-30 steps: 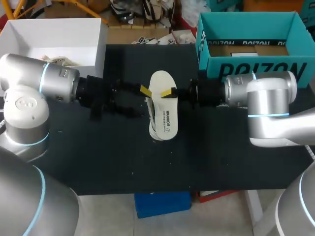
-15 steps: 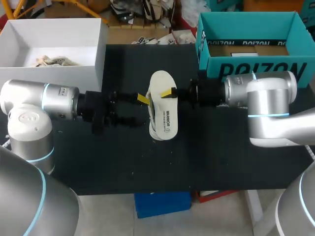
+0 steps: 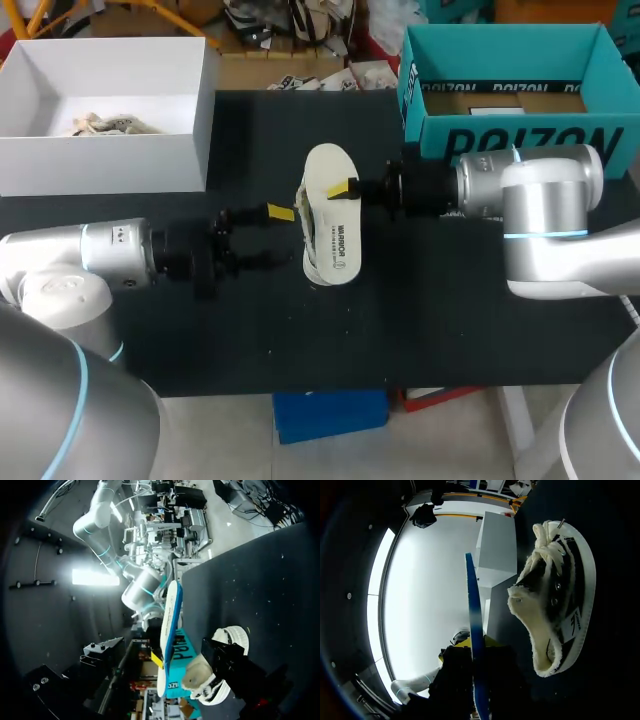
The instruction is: Take the shoe out of the shoebox, open the shoe tongue, remove and reinsert the insole, then place the shoe into the shoebox
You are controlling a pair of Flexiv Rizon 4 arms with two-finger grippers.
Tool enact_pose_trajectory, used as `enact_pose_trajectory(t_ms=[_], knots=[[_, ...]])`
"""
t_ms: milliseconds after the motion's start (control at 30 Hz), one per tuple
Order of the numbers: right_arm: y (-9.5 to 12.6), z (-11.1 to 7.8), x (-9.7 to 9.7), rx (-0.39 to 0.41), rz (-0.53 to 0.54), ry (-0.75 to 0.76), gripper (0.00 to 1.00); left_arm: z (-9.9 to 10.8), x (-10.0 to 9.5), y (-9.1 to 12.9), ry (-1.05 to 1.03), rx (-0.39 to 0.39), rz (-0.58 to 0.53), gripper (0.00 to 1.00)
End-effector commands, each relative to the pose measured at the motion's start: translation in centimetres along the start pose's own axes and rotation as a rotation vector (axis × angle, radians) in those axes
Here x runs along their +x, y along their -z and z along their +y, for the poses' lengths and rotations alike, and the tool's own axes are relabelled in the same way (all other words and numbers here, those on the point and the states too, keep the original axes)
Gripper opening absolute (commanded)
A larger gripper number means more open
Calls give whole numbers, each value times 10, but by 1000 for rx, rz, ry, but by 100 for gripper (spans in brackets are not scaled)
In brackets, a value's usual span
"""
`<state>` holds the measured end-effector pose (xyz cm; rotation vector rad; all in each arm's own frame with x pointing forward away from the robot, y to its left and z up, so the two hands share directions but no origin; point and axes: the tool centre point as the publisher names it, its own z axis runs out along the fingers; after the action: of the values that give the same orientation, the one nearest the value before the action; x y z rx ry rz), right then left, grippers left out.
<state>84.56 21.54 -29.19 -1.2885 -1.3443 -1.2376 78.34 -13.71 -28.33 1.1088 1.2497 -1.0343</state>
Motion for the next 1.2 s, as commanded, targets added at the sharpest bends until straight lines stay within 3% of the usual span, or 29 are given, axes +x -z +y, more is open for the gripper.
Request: enact_pose_trajectory(t_ms=[33,433,767,867,1000,1067,1200], knots=[[-1,0,0,-2,-1,0,0,3,1,-7,-2,-78,13,100],[-1,0,0,-2,-1,0,0,22,1,-30,-12,-106,12,100],[-1,0,0,-2,-1,0,0,24,-3,-53,-31,-90,10,100],[-1,0,0,-2,-1,0,0,26,-3,-56,-35,-94,7,69],[-1,0,0,-2,-1,0,0,27,-4,-60,-41,-97,5,54],[-1,0,0,-2,-1,0,0,28,-4,-63,-44,-99,7,39],[-1,0,0,-2,-1,0,0,30,-2,-66,-45,-102,11,37]])
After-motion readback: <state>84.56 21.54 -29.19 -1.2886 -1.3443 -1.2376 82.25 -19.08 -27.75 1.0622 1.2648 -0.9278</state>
